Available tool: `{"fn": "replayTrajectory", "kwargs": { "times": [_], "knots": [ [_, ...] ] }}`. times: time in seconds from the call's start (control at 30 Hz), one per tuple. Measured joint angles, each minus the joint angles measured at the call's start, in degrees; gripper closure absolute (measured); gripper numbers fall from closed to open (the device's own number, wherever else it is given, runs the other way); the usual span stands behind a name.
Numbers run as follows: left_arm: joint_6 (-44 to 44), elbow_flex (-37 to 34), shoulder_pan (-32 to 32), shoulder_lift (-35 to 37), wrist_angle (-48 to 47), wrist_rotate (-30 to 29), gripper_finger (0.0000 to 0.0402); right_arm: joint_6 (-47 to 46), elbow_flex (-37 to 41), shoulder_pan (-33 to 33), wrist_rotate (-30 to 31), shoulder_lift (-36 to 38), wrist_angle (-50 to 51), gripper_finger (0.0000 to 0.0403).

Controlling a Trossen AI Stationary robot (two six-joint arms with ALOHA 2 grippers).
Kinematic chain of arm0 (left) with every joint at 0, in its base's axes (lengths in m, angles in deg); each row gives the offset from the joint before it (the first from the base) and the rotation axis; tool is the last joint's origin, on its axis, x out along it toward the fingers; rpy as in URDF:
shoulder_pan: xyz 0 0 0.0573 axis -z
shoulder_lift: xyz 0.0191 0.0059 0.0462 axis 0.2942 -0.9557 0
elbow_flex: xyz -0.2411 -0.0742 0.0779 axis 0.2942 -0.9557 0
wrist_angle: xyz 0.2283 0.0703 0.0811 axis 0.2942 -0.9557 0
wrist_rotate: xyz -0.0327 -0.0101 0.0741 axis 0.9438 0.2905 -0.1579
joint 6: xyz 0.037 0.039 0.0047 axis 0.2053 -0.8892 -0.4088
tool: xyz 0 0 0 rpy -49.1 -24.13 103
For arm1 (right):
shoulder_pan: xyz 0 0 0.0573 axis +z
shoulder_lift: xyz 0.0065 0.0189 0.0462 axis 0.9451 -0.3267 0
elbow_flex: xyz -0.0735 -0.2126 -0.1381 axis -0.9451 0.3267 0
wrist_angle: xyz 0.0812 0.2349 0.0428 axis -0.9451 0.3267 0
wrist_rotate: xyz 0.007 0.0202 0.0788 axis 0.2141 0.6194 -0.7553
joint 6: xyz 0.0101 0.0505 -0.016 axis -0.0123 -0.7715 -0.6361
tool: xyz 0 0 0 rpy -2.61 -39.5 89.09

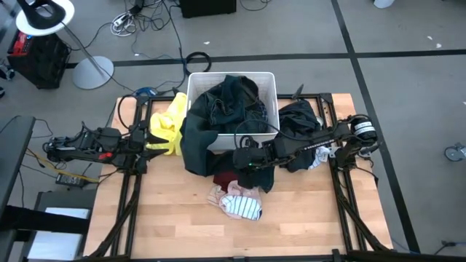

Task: Sort clothes
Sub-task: Put the blue jeans into the laundry organizer

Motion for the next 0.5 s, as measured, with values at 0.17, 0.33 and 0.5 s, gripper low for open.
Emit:
{"fn": "replayTrajectory", "kwargs": {
  "times": [0.17,0.33,0.5],
  "knots": [
    [0.00,0.00,0.00,-0.01,0.00,0.00,0.0238,2.80,0.02,0.04,-0.04,-0.02,-0.58,0.0264],
    [0.00,0.00,0.02,-0.02,0.00,0.00,0.0239,3.34,0.04,-0.47,-0.04,-0.02,-2.58,0.0222],
    [0.00,0.00,0.01,0.00,-0.02,0.00,0.0238,4.35,0.15,-0.95,-0.79,-2.33,-4.49,0.0201]
  ]
}}
